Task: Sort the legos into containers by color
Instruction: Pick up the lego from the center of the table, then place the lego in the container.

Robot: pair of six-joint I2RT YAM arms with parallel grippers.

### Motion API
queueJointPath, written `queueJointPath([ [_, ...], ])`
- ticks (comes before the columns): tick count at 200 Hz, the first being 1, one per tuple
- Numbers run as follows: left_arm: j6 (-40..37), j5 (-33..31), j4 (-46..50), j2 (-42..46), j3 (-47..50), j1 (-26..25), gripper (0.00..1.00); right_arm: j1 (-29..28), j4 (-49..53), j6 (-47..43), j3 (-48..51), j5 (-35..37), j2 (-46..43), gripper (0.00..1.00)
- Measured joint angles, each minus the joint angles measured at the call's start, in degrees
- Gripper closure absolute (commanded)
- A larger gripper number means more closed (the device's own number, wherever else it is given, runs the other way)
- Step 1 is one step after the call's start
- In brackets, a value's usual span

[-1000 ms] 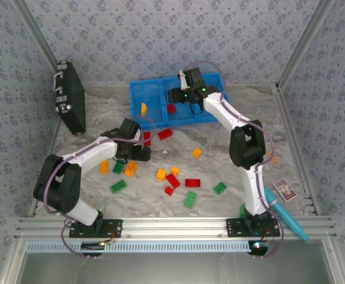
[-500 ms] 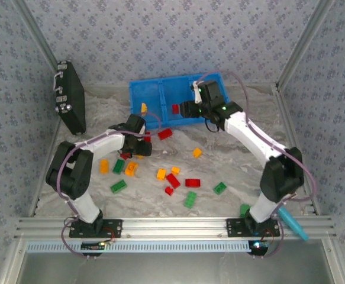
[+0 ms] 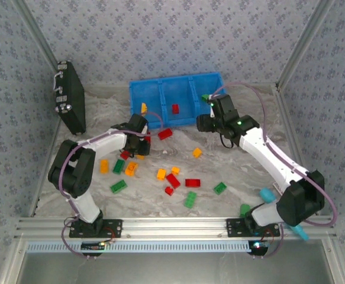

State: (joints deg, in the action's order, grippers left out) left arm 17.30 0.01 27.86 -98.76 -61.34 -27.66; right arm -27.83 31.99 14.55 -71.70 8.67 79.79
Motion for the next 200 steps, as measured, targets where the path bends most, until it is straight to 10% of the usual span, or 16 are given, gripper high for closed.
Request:
queueJointPath([
  [77,-0.1,-0.6,4.0,3.4,-1.2,-0.2,0.72,0.7,1.8,1.1,8.7,2.4,-9.3,0.27],
  [200,-6.8,-7.1,2.5,-7.9,-36.3,2.2,0.74,0.0,10.6,19.7,30.6,-5.0,-33.6,0.21],
])
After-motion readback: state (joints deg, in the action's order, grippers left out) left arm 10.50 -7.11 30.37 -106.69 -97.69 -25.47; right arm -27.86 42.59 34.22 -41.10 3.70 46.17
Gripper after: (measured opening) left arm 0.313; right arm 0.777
